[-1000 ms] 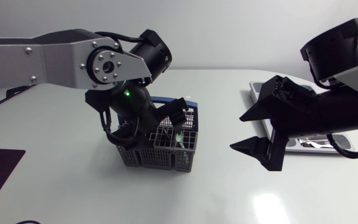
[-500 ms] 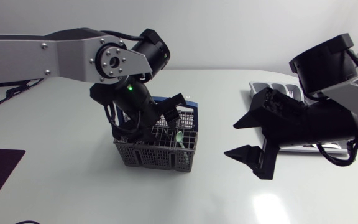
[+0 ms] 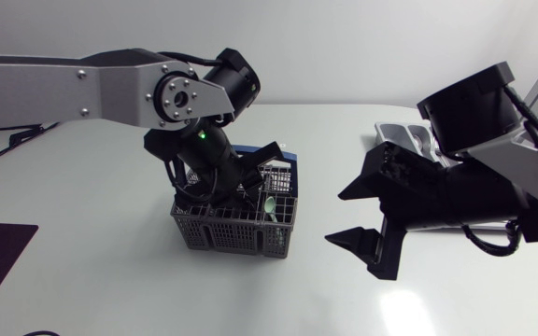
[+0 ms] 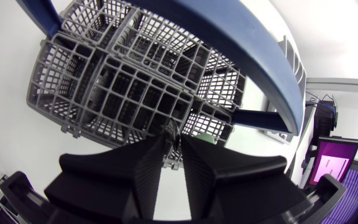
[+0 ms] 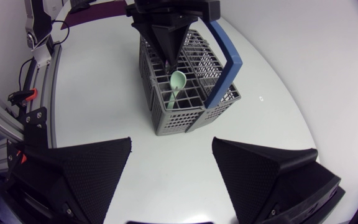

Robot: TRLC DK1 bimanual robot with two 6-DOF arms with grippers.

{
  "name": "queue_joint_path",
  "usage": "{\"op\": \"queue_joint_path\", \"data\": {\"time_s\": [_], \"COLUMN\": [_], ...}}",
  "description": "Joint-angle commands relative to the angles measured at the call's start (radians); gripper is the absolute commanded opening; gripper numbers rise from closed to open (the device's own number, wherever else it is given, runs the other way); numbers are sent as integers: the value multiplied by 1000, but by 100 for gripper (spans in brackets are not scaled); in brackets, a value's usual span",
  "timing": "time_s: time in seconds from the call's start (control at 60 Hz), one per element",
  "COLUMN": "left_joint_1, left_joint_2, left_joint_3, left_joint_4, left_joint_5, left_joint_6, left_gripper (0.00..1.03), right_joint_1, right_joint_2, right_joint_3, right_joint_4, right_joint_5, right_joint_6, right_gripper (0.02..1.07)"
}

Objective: Unload the cutlery basket into the drawer organizer.

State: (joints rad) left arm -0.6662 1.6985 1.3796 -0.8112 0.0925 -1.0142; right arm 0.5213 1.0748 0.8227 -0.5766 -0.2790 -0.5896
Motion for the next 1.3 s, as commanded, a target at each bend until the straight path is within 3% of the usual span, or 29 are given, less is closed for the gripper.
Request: {"op": "queue_joint_path", "data": {"time_s": [0.0,0.333,1.283], "left_joint_1": [-10,-9,-7], "left_joint_2": [24,23,-198], "left_joint_3": [27,-13,-139], "left_joint_4": [7,46,153], "left_joint_5": [-8,-33,-34], "left_joint_6": [-7,9,5], "left_gripper": [12,4,4], "right_joint_1": [14,25,51], "right_joint_2": [19,19,14], "right_joint_3": [-25,-33,-54], "right_joint_4": [7,12,24], "right_joint_5": [8,8,20], "right_joint_6": [28,33,50], "right_gripper": [96,96,96]}}
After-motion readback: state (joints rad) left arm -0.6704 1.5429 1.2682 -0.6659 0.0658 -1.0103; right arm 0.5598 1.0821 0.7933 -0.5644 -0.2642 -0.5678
